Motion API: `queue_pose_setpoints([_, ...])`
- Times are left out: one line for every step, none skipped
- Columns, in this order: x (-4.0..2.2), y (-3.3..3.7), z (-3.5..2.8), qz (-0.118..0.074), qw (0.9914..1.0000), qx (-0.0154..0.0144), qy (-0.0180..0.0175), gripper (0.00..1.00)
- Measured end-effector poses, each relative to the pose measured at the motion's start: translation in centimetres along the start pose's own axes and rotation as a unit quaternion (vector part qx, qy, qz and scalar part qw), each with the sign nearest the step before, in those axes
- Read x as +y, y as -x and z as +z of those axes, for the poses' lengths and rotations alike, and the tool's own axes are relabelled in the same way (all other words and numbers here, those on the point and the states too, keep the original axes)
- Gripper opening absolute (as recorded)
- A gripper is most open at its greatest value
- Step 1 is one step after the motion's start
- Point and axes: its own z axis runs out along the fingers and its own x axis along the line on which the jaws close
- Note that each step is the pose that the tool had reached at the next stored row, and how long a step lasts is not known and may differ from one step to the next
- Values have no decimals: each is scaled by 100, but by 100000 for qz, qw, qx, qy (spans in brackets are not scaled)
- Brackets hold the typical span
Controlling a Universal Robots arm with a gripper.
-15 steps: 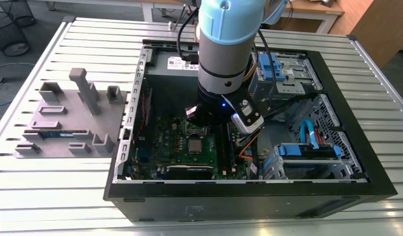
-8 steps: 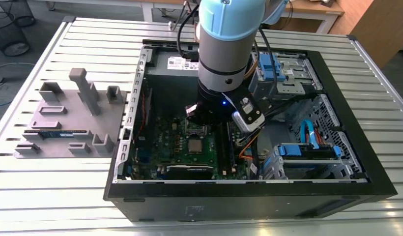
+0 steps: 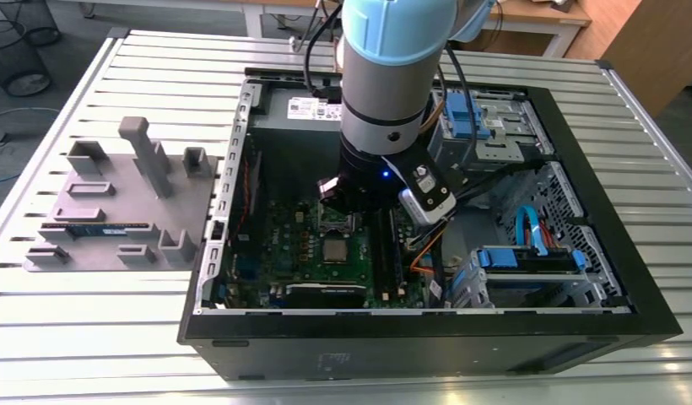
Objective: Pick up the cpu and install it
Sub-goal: 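Close the cpu cover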
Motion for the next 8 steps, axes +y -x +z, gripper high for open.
queue_pose_setpoints([0,0,0,-1,100000,3,0,11])
queue_pose_setpoints([0,0,0,-1,100000,2,0,11])
queue_pose_setpoints([0,0,-1,1,100000,1,0,11])
queue_pose_setpoints([0,0,-1,0,100000,2,-2,11])
queue_pose_setpoints([0,0,-1,-1,100000,1,-1,11])
queue_pose_setpoints([0,0,-1,-3,100000,2,-2,11])
queue_pose_setpoints([0,-3,-2,-5,100000,2,-7,11])
queue_pose_setpoints([1,-7,-2,-3,100000,2,-11,11])
